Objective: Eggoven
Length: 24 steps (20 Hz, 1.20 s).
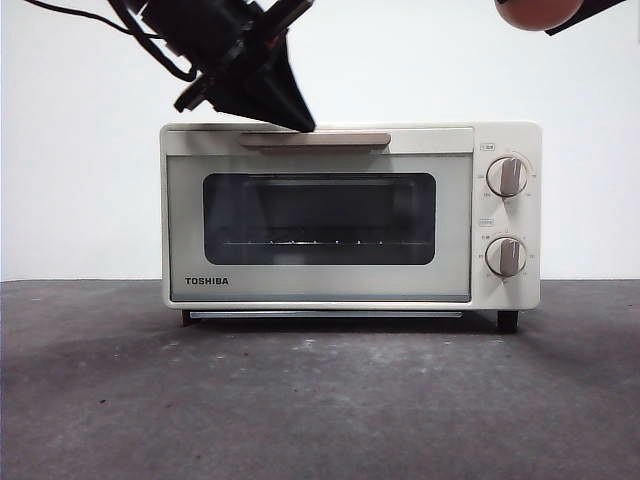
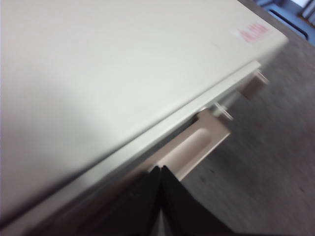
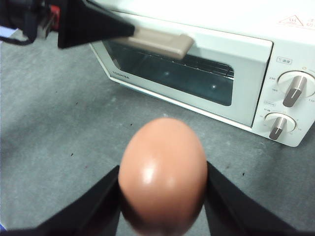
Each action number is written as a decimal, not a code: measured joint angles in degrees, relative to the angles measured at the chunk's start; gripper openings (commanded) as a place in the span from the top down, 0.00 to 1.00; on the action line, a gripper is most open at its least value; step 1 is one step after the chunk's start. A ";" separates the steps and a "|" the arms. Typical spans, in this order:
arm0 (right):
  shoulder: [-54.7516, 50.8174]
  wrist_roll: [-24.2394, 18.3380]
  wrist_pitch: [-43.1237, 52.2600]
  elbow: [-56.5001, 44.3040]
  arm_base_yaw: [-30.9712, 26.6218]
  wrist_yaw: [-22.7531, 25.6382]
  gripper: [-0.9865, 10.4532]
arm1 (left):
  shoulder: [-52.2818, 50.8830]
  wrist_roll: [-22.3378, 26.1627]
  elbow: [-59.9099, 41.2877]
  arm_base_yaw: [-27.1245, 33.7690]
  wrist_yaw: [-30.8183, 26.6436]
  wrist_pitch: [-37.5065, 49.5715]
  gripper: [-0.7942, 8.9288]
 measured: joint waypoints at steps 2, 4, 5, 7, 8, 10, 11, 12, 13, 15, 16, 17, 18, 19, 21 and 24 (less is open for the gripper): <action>0.00 0.00 -0.02 0.00 0.00 0.00 0.91 | 0.00 0.28 0.15 -1.25 0.59 -1.77 0.91; 0.00 0.00 0.00 0.00 0.00 -0.02 0.91 | 0.00 0.55 0.20 -2.62 1.42 -3.54 0.91; 0.00 0.00 0.00 0.00 0.00 -0.02 0.91 | 0.00 0.68 0.20 -3.37 1.97 -4.72 0.91; 0.00 0.00 0.00 0.00 0.00 -0.02 0.91 | 0.11 0.74 0.15 -4.59 3.54 -7.58 0.91; 0.00 0.00 0.00 0.00 0.00 0.00 0.91 | 0.33 0.74 0.07 -5.14 4.68 -9.27 0.91; 0.00 0.00 0.09 0.00 0.00 0.00 0.91 | 0.90 0.74 -0.28 -5.97 6.21 -12.37 0.91; 0.00 0.00 0.20 0.00 0.00 0.00 0.91 | 1.11 0.72 -0.48 -6.40 6.54 -13.92 0.91; 0.02 0.00 0.39 0.00 -0.02 0.00 0.91 | 1.18 0.55 -0.83 -7.15 6.36 -16.26 0.91; 0.04 0.00 0.57 0.00 -0.02 0.00 0.91 | 1.16 0.35 -0.87 -7.65 6.40 -17.64 0.91; 0.33 0.00 1.70 0.00 -0.02 0.00 0.91 | 0.00 -0.42 -0.87 -7.80 6.14 -17.70 0.91; 0.57 0.04 2.16 0.00 -0.04 0.00 0.91 | -1.22 -0.59 -0.87 -7.63 6.10 -17.57 0.91; 1.16 0.09 2.56 0.00 -0.13 0.00 0.91 | -3.32 -0.81 -0.87 -7.23 6.10 -17.55 0.91; 1.84 0.11 3.02 0.00 -0.20 0.00 0.91 | -5.40 -0.90 -0.87 -6.60 6.12 -17.53 0.91; 2.93 0.13 3.61 0.00 -0.50 -0.02 0.91 | -7.76 -1.03 -0.87 -5.42 6.14 -17.55 0.91; 5.68 0.46 5.27 0.00 -1.25 -0.31 0.91 | -11.34 -1.44 -0.87 -2.82 6.10 -18.14 0.91; 10.82 1.16 9.01 0.00 -2.08 -2.40 0.91 | -14.69 -1.49 -1.57 0.37 6.12 -18.95 0.91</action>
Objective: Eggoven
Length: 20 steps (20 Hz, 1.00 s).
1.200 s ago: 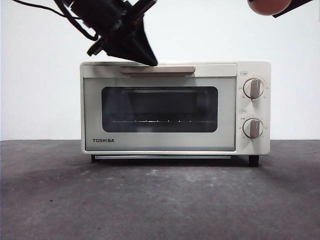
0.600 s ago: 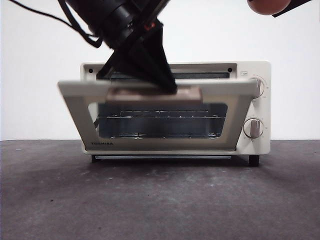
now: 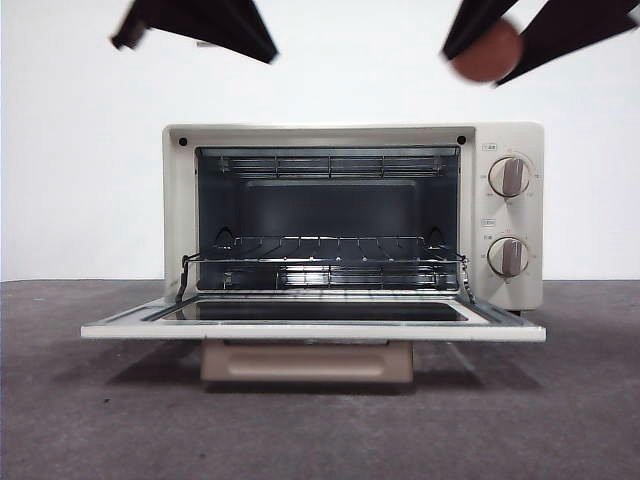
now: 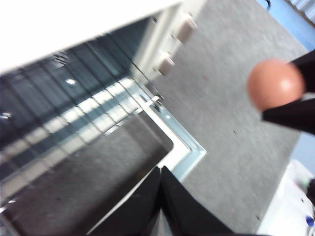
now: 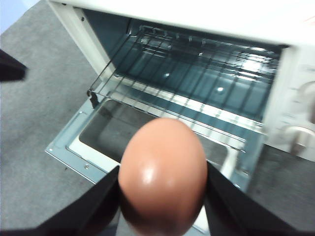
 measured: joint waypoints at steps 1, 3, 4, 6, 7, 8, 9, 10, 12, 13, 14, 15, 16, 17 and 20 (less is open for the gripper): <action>1.57 0.22 1.14 0.00 -0.13 -0.66 0.91 | -1.09 0.00 -0.87 1.03 0.07 0.35 0.91; 4.59 0.48 3.63 0.00 -0.42 -0.87 0.91 | -3.48 0.00 -3.15 3.17 0.33 0.42 0.91; 6.03 0.55 4.76 0.00 -0.66 -0.90 0.91 | -4.66 0.00 -4.48 4.24 0.39 0.44 0.91; 9.14 1.14 7.30 0.00 -0.79 -0.90 0.91 | -7.19 -0.11 -7.87 6.95 1.33 0.55 0.91; 10.69 1.38 8.70 0.00 -0.87 -1.14 0.91 | -8.26 -0.15 -9.40 8.20 2.16 0.59 0.91; 12.20 1.64 10.25 0.00 -0.98 -1.73 0.91 | -9.64 -0.17 -11.45 9.88 3.54 1.03 0.91; 13.62 1.79 11.74 0.00 -1.01 -2.19 0.91 | -10.73 -0.17 -12.98 11.13 4.52 1.42 0.91; 15.93 2.05 14.38 0.00 -0.98 -2.38 0.91 | -12.55 -0.17 -15.21 13.07 5.84 1.68 0.91; 20.63 2.86 19.02 0.00 -1.01 -2.36 0.91 | -15.76 -0.20 -18.91 16.46 8.20 1.86 0.91; 22.84 3.17 21.29 0.00 -1.11 -2.32 0.91 | -17.09 -0.20 -20.61 17.81 9.46 1.88 0.91; 24.76 3.30 23.39 0.00 -1.36 -1.62 0.91 | -18.38 -0.20 -22.36 19.06 10.56 1.88 0.91; 26.38 3.41 24.72 0.00 -1.51 -0.37 0.91 | -19.54 -0.24 -24.02 20.09 11.30 1.86 0.91; 27.69 3.43 25.62 0.00 -1.90 0.55 0.91 | -20.46 -0.28 -25.40 20.90 12.11 1.81 0.91; 28.89 3.45 26.53 0.00 -2.40 0.66 0.91 | -21.31 -0.35 -26.67 21.35 12.81 1.84 0.91; 30.75 3.43 27.69 0.00 -4.24 1.81 0.91 | -22.53 -0.37 -28.57 21.46 13.51 1.25 0.91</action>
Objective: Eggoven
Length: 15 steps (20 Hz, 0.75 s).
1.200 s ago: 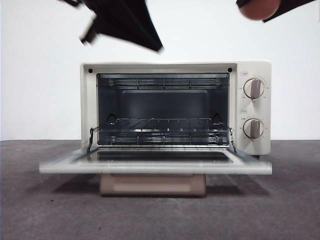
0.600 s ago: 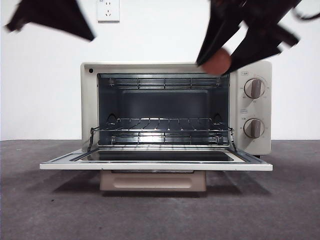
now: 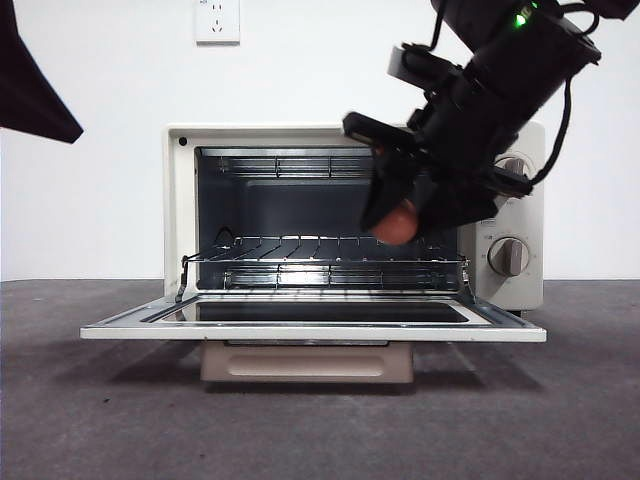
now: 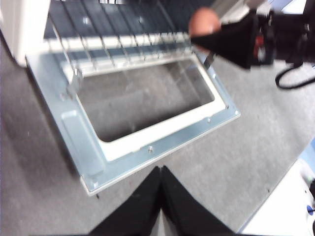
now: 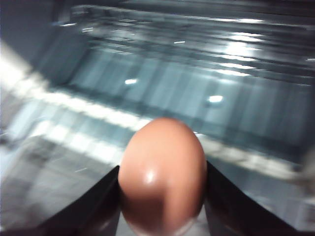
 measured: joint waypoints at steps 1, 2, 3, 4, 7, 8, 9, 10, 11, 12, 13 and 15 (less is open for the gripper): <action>0.17 0.00 0.22 0.00 -0.37 0.20 0.91 | -0.02 0.00 0.00 0.00 0.07 0.20 0.91; 0.33 0.00 0.42 0.00 -0.96 0.26 0.91 | -0.02 0.00 0.00 0.04 0.15 0.35 0.91; 0.72 0.02 0.68 0.02 -1.29 0.33 0.91 | -0.02 0.00 0.00 0.02 0.17 0.33 0.91; 1.25 0.00 0.70 0.02 -1.31 0.31 0.91 | -0.02 0.00 0.00 0.04 0.17 0.35 0.91; 2.14 0.00 1.31 0.04 -1.18 0.07 0.91 | -0.02 0.00 0.00 0.04 0.20 0.37 0.91; 2.21 0.00 1.44 0.04 -1.18 0.09 0.91 | -0.02 0.00 0.00 0.04 0.20 0.37 0.91; 2.23 0.00 1.33 0.04 -1.18 0.09 0.91 | -0.02 0.00 0.00 0.02 0.20 0.37 0.91; 2.23 0.00 1.18 0.04 -1.18 0.07 0.91 | -0.02 0.00 0.00 0.04 0.20 0.39 0.91; 2.23 0.02 1.05 0.09 -1.18 -0.02 0.91 | -0.02 0.00 0.00 0.04 0.20 0.39 0.91; 2.23 0.00 1.01 0.11 -1.18 -0.07 0.86 | -0.02 0.00 0.00 0.04 0.20 0.39 0.91; 2.23 0.00 1.01 0.11 -1.03 -0.11 0.77 | -0.02 0.00 0.00 0.04 0.20 0.39 0.91; 2.23 0.02 0.94 0.11 -0.85 -0.11 0.67 | -0.02 0.00 0.00 0.04 0.20 0.39 0.91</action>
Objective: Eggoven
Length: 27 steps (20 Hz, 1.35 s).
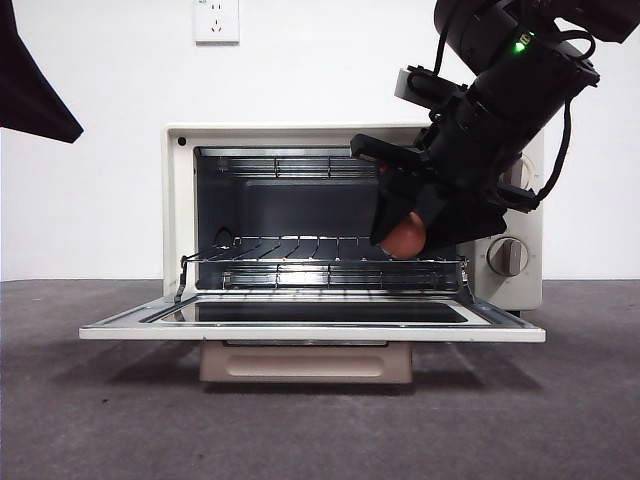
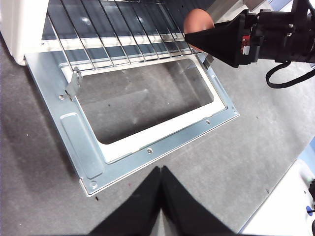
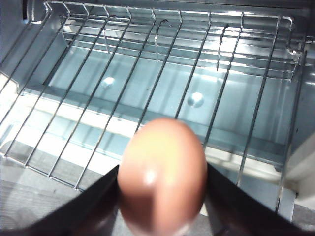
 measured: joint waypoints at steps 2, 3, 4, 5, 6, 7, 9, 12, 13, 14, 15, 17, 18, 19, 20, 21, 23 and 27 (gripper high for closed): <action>0.00 0.02 0.02 0.00 0.04 0.02 0.67 | 0.00 0.00 0.00 -0.02 0.00 0.00 0.91; 0.00 0.02 0.07 0.00 0.04 0.02 0.66 | 0.00 0.00 0.00 -0.02 0.00 0.00 0.91; 0.00 0.09 0.11 0.00 0.04 0.02 0.65 | 0.00 0.00 0.00 0.00 0.00 0.00 0.91; 0.00 0.22 0.11 0.00 0.04 0.02 0.65 | 0.00 0.00 0.00 0.00 0.00 0.00 0.91; 0.00 0.28 0.11 0.04 0.04 0.02 0.65 | 0.00 0.00 0.00 0.00 0.00 0.00 0.91; 0.00 0.42 0.02 0.24 0.07 0.00 0.64 | 0.00 0.00 0.00 0.00 0.00 0.00 0.91; -0.20 0.44 -0.92 1.16 0.37 0.00 0.63 | 0.00 0.00 0.00 -0.02 0.00 0.07 0.91; -2.80 0.44 -4.81 1.68 0.70 0.04 0.62 | 0.00 -0.24 0.00 -0.02 0.00 1.75 0.91; -3.98 0.42 -5.90 1.97 0.72 0.39 0.62 | 0.00 -0.68 0.00 0.00 -0.02 2.54 0.91; -5.22 0.39 -6.36 2.05 0.74 0.83 0.62 | 0.00 -1.11 0.00 0.00 -0.42 2.93 0.91; -6.82 0.37 -7.15 2.05 0.79 1.64 0.62 | 0.00 -1.36 0.00 -0.02 -1.53 2.99 0.91; -10.93 0.33 -8.63 2.05 0.83 1.77 0.62 | 0.33 -1.51 0.00 0.00 -2.32 3.45 0.91; -13.25 0.31 -10.01 2.05 1.14 1.79 0.62 | 1.09 -1.53 0.00 0.00 -2.95 4.24 0.91; -16.13 0.13 -11.54 2.05 1.68 1.79 0.62 | 2.56 -1.57 0.00 0.00 -3.54 5.95 0.91; -18.75 -0.20 -12.79 2.05 2.34 1.81 0.62 | 4.35 -1.95 0.00 0.00 -4.22 7.26 0.91; -21.59 -0.48 -14.36 2.05 3.04 1.77 0.62 | 6.49 -2.47 0.00 0.00 -4.63 8.63 0.91; -27.26 -1.18 -17.94 2.05 3.87 1.79 0.62 | 11.54 -3.34 0.00 0.22 -4.92 12.11 0.91; -35.41 -2.47 -24.30 2.05 4.07 2.16 0.62 | 20.13 -4.48 0.00 1.11 -4.98 16.55 0.91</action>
